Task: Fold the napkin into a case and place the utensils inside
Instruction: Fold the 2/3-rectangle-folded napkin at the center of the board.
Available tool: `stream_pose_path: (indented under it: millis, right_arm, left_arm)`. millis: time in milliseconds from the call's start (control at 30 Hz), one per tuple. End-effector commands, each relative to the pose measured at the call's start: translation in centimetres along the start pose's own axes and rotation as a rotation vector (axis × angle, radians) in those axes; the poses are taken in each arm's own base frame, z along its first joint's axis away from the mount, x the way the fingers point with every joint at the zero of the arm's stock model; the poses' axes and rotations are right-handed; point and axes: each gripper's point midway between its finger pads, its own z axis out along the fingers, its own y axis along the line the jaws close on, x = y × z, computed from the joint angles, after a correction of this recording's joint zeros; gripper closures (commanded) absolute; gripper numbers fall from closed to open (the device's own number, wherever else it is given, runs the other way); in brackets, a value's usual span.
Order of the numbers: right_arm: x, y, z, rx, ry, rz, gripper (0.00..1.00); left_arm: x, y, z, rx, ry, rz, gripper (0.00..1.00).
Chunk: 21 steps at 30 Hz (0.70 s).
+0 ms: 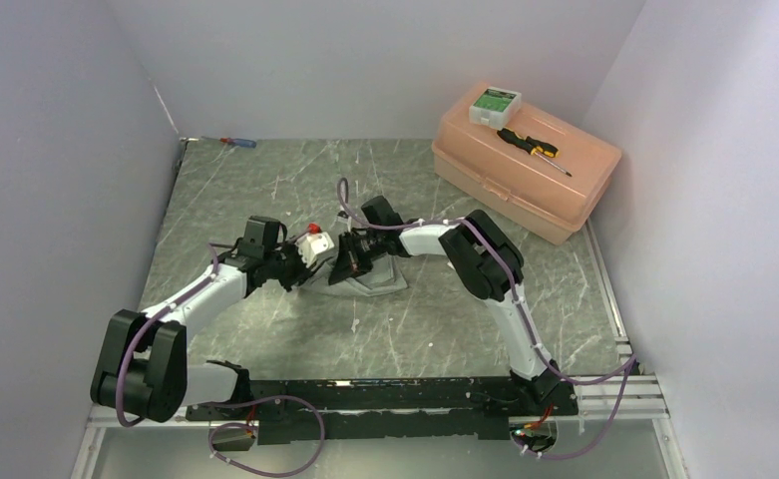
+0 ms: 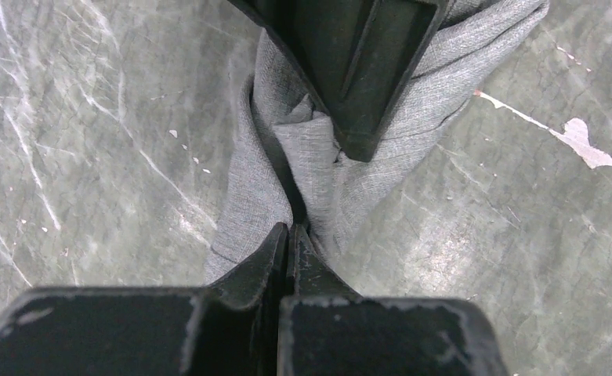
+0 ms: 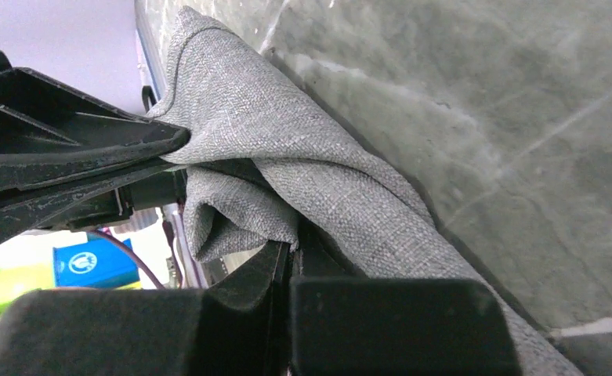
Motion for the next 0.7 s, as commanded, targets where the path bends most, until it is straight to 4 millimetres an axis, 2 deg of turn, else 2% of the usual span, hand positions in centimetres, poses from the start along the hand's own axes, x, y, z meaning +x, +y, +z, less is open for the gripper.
stream_pose_path:
  millis: [0, 133, 200, 333, 567, 667]
  right_arm:
    - [2.9, -3.6, -0.2, 0.133, 0.097, 0.132, 1.00]
    - [4.1, -4.9, -0.1, 0.194, 0.146, 0.171, 1.00]
    - [4.2, -5.3, 0.0, 0.218, 0.158, 0.177, 1.00]
    - [3.6, -5.0, 0.4, 0.218, 0.149, 0.166, 1.00]
    - [3.3, -4.7, 0.5, 0.211, 0.137, 0.160, 1.00]
    - [3.3, -4.6, 0.6, 0.208, 0.137, 0.158, 1.00]
  left_arm:
    - [-2.2, 0.9, -0.3, -0.034, -0.071, 0.019, 0.97]
    - [-3.0, 1.7, -0.4, -0.062, -0.088, 0.004, 0.97]
    - [-3.7, 1.9, -0.6, -0.072, -0.107, -0.016, 0.94]
    - [-4.3, 1.2, -0.9, -0.024, -0.121, -0.029, 0.72]
    - [-4.4, -0.5, -1.2, 0.046, -0.148, 0.067, 0.70]
    - [-4.6, -0.5, -0.9, 0.043, -0.148, 0.115, 0.69]
